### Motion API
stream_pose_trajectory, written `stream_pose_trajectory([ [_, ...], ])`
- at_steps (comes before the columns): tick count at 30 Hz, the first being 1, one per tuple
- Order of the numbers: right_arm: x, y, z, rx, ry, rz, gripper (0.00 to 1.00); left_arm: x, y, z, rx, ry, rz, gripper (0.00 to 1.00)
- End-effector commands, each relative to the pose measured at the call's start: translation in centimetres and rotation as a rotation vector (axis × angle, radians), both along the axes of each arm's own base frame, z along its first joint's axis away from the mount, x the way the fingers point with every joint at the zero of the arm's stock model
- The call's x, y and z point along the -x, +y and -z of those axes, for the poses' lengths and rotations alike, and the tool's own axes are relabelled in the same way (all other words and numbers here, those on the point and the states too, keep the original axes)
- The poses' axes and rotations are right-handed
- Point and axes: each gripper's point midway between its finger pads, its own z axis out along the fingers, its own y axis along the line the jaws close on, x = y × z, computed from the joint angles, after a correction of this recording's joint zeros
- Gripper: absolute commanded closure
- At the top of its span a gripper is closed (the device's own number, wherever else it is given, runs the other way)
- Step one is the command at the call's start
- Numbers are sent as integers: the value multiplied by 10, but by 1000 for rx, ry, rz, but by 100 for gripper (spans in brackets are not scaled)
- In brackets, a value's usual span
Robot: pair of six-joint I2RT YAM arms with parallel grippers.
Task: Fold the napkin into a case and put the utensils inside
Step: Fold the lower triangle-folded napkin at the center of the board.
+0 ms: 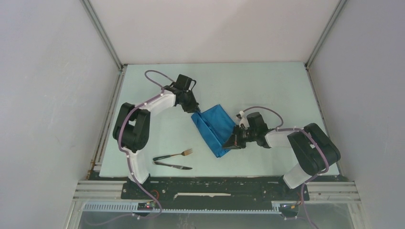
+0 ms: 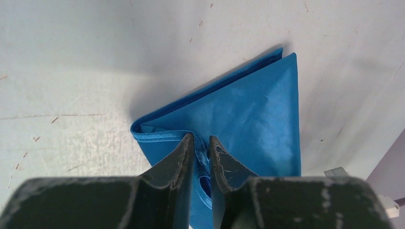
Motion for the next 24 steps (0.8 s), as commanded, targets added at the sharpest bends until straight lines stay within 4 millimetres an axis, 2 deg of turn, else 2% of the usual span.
stream_pose_trajectory([
  [1, 0, -8, 1, -1, -24, -18, 100, -16, -8, -7, 4, -25, -17, 78],
  [16, -5, -17, 15, 35, -19, -4, 100, -32, -19, 10, -21, -8, -3, 78],
  [24, -12, -20, 15, 66, -31, 4, 100, -35, -22, 17, -20, 6, 2, 77],
])
